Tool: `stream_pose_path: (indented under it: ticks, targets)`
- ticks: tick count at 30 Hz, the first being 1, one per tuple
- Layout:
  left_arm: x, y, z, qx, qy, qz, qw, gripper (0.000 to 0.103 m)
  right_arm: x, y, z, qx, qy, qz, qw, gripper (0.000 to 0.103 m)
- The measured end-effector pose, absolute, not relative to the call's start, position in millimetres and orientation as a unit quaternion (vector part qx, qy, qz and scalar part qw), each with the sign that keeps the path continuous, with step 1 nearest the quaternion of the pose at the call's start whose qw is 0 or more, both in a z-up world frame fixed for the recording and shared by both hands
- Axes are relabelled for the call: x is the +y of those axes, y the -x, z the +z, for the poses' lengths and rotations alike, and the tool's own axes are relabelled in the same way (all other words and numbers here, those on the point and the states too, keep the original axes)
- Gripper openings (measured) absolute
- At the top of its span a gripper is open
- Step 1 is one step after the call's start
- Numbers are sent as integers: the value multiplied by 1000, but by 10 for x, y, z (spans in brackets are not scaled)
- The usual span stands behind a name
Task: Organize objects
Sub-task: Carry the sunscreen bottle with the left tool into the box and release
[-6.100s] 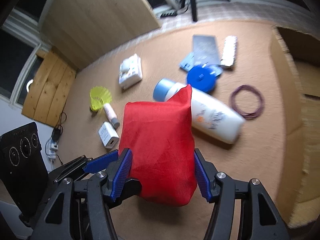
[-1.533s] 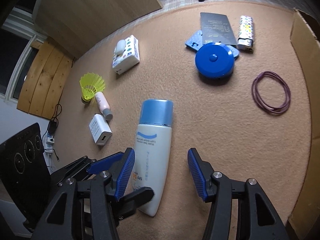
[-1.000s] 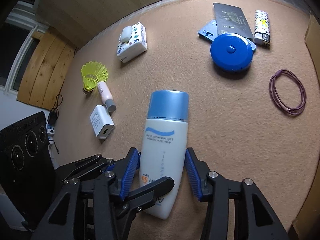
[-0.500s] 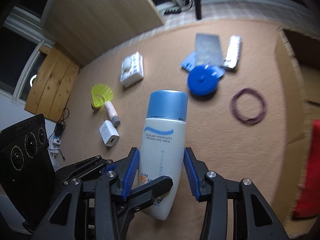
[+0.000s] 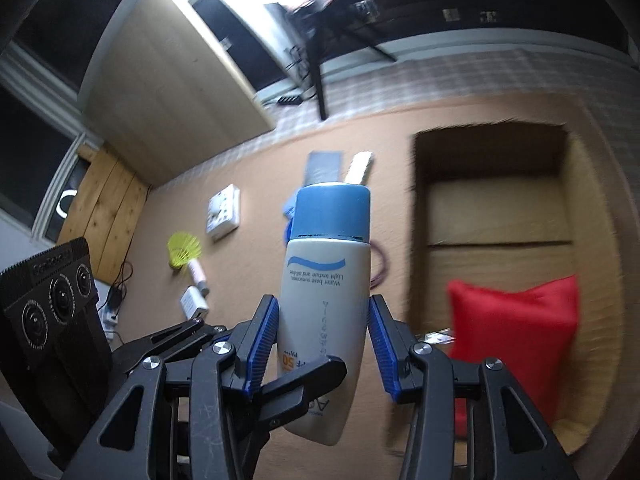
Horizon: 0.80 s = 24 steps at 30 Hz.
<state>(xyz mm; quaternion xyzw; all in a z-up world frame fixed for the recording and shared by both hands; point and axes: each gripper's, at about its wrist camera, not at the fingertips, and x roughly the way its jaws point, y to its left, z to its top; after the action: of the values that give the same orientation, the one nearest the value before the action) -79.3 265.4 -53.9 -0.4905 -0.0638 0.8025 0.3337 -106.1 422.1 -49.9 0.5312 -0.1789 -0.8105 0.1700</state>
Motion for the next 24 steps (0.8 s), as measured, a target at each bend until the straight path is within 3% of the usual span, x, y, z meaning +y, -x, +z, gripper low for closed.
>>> stream_pose_path:
  ticks: [10, 21, 24]
  targets:
    - [3398, 938, -616, -45, 503, 797, 332, 46, 4825, 1191, -654, -203, -536, -806, 145, 42]
    - [3671, 1059, -771, -24, 524, 777, 348, 47, 5002, 1191, -784, -220, -538, -806, 114, 43]
    - [3691, 1068, -771, -14, 525, 775, 351, 62, 5035, 1192, -773, -224, -539, -805, 103, 53]
